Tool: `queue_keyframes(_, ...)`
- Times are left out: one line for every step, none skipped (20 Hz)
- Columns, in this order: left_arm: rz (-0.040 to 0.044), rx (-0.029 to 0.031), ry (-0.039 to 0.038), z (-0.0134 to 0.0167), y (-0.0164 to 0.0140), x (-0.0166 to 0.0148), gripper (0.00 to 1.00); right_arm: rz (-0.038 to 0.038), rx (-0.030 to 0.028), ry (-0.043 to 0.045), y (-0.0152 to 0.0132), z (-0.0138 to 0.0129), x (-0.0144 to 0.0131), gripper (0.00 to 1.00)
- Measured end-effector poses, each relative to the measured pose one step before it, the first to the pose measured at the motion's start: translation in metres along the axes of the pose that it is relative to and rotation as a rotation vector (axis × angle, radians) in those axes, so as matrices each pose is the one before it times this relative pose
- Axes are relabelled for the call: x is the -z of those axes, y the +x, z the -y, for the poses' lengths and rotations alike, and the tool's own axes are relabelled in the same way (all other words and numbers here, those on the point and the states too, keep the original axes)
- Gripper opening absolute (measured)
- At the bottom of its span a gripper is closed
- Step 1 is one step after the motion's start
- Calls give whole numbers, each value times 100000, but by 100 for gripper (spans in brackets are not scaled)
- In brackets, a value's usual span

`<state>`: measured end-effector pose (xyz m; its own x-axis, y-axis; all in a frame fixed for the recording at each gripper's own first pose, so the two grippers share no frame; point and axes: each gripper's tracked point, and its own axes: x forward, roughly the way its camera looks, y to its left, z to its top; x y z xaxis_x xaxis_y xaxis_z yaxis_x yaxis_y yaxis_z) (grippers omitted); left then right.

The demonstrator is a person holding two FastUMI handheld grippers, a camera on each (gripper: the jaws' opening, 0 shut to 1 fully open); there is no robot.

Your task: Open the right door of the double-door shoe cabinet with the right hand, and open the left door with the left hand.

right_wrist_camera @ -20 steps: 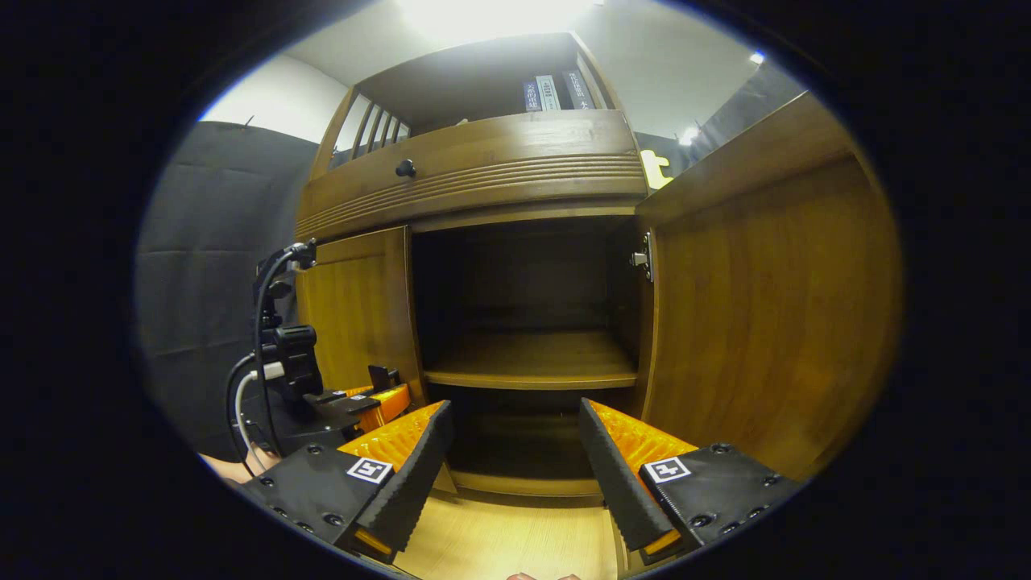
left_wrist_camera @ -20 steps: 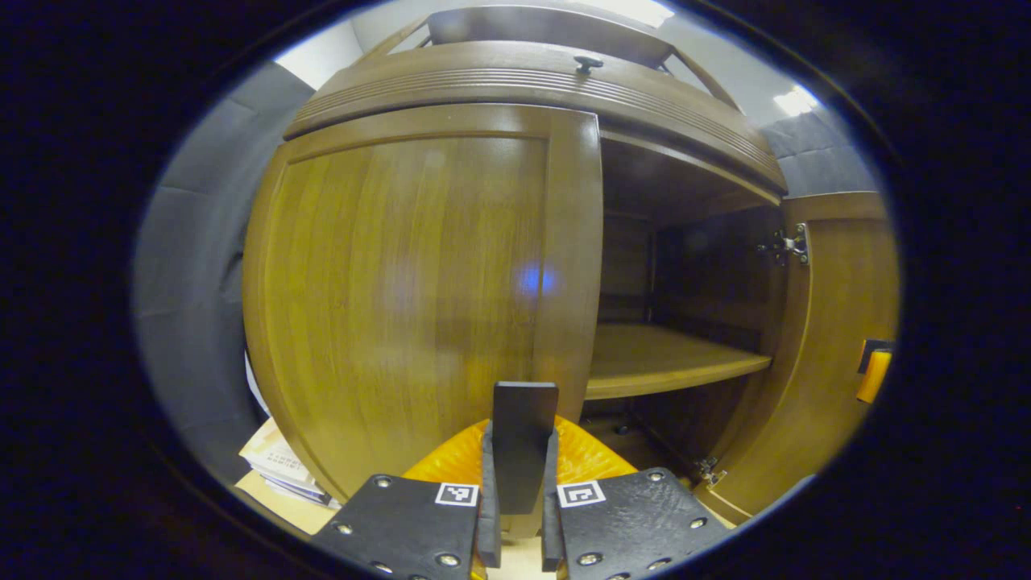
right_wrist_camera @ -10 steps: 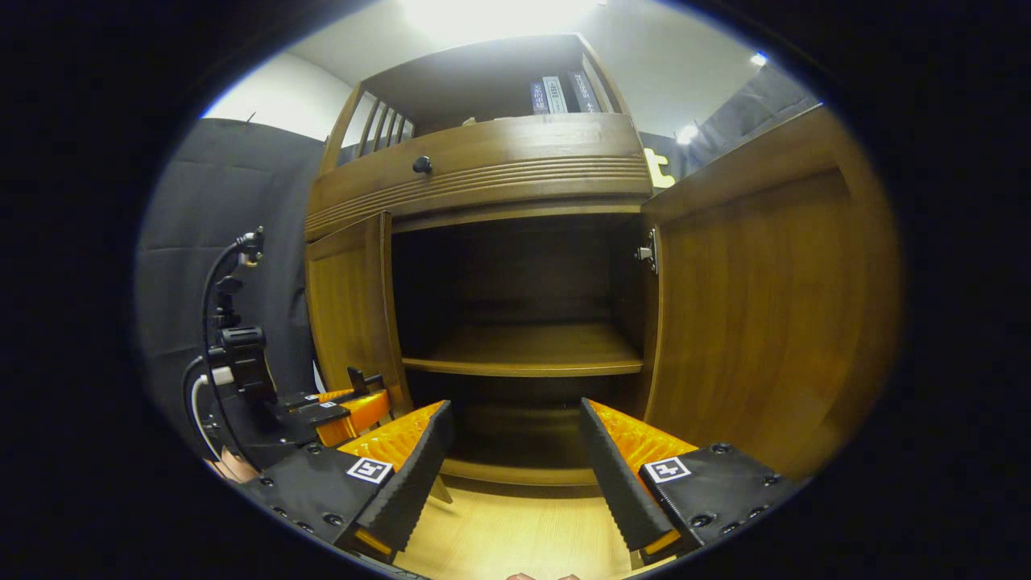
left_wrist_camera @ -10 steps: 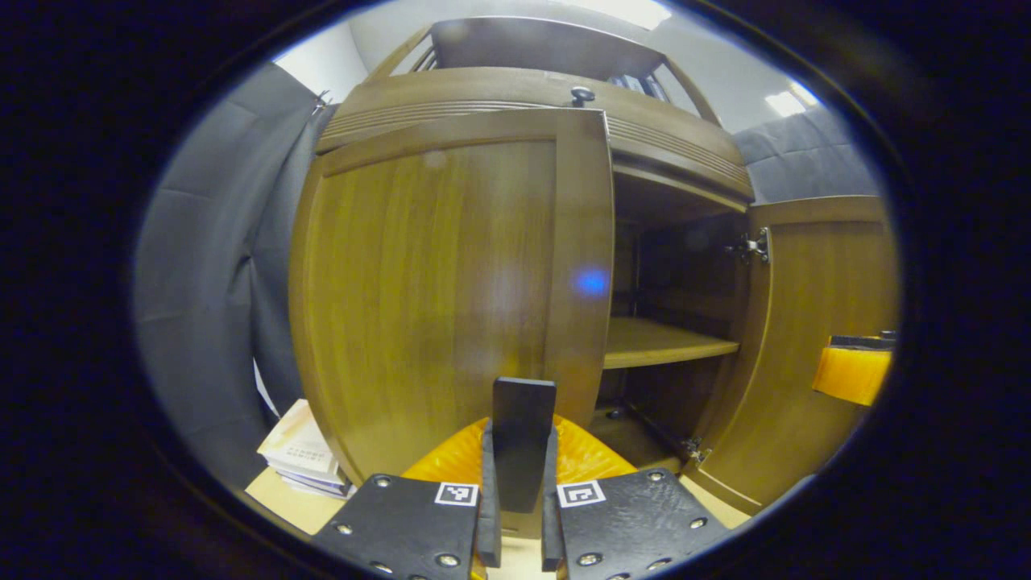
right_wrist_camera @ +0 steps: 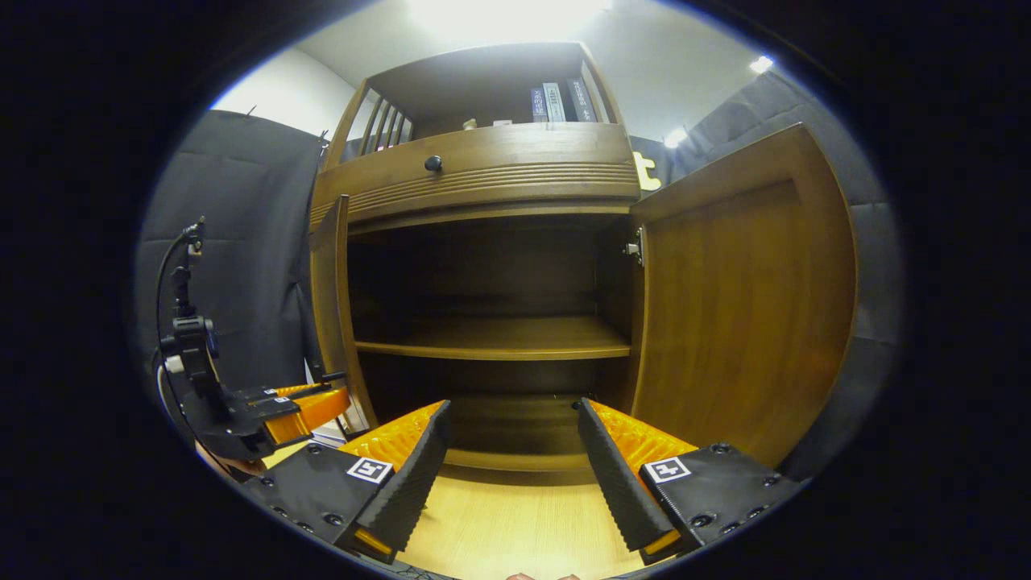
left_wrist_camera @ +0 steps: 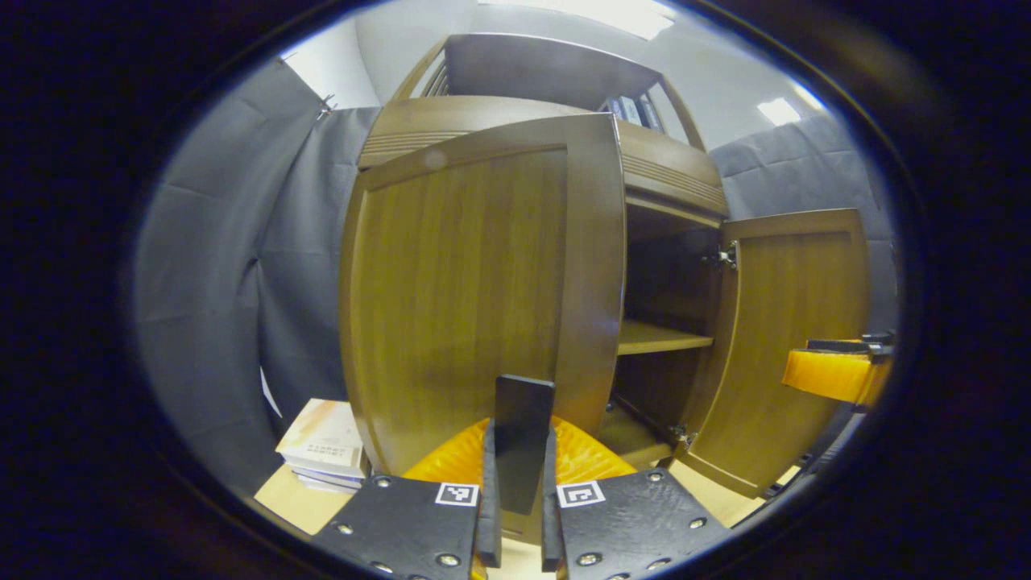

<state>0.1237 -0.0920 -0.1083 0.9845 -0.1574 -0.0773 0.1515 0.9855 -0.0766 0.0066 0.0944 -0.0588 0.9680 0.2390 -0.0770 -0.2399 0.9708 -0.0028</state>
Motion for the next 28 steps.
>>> queue_keyframes(264, 634, 597, -328, -683, 75, 19, -203, 229, -10, -395, -121, 333, 95)
queue_keyframes(236, 295, 290, -352, -552, -67, 19, -140, -48, 111, -356, -170, 286, 95)
queue_keyframes(126, -24, 114, -383, -570, 78, 19, -10, -56, 46, -319, -167, 174, 95)
queue_keyframes(98, -293, 25, -494, -627, -1, 19, -23, 187, -134, -241, -155, 146, 96)
queue_keyframes(-16, -606, 214, -380, -806, -26, 19, -19, 212, -77, -166, -232, -12, 96)
queue_keyframes(223, -908, 385, -461, -776, -174, 19, -106, 2, 128, -69, -203, 89, 95)
queue_keyframes(257, -552, 242, -382, -565, -121, 18, -271, -228, 307, -53, -266, -29, 95)
queue_keyframes(294, -475, -322, -506, -567, -70, 18, -11, -535, 271, 125, -373, -54, 95)
queue_keyframes(198, -356, -934, -535, -734, -24, 18, 89, -564, 76, 32, -300, -78, 95)
queue_keyframes(94, -59, -1251, -647, -573, -107, 19, 137, -633, -157, 47, -249, -30, 95)
queue_keyframes(594, 118, -956, -382, -444, -47, 20, 84, -643, -297, 101, -268, -114, 95)
queue_keyframes(619, 176, -222, -682, -573, -100, 21, -90, -562, -324, 80, -201, 17, 95)
queue_keyframes(584, 310, 81, -625, -596, -89, 22, -100, -470, -353, 30, -78, 89, 95)
queue_keyframes(571, 613, 114, -489, -442, -134, 22, -176, -176, -243, -10, -69, 22, 95)
queue_keyframes(547, 1009, -58, -426, -348, 29, 22, 10, -53, -135, 40, -4, 99, 96)
queue_keyframes(590, 1063, -12, -464, -326, -103, 22, -62, -11, 47, -167, 30, 30, 98)
queue_keyframes(760, 1098, 113, -579, -318, 11, 22, 46, 71, 210, 36, -19, -107, 98)
queue_keyframes(891, 1223, 423, -332, -522, -204, 22, -41, 211, 228, -21, 82, -127, 98)
queue_keyframes(648, 1208, 693, -405, -382, -93, 22, -306, 344, 173, 5, 163, -63, 95)
queue_keyframes(60, 864, 970, -483, -288, -102, 22, -228, 389, 224, -11, 79, -216, 98)
queue_keyframes(89, 404, 955, -716, -191, -50, 22, -111, 544, 124, 13, 239, -82, 95)
queue_keyframes(18, -60, 838, -722, -201, -34, 22, -109, 660, -180, -47, 230, -218, 95)
queue_keyframes(38, -314, 773, -765, -247, 96, 22, -25, 850, -602, -59, 286, -228, 95)
queue_keyframes(27, -668, 466, -751, -262, 11, 22, 46, 1198, -815, -41, 402, -83, 95)
queue_keyframes(-37, -603, 457, -805, -191, -212, 22, 176, 1219, -715, -100, 435, -283, 95)
queue_keyframes(147, -249, 550, -901, -371, -98, 22, 94, 1316, -617, -24, 446, -220, 95)
queue_keyframes(-6, -76, 226, -1012, -207, 2, 22, -112, 1048, -356, -98, 477, -79, 95)
queue_keyframes(-420, 251, -220, -925, -286, 53, 22, -431, 961, -133, -131, 314, -92, 95)
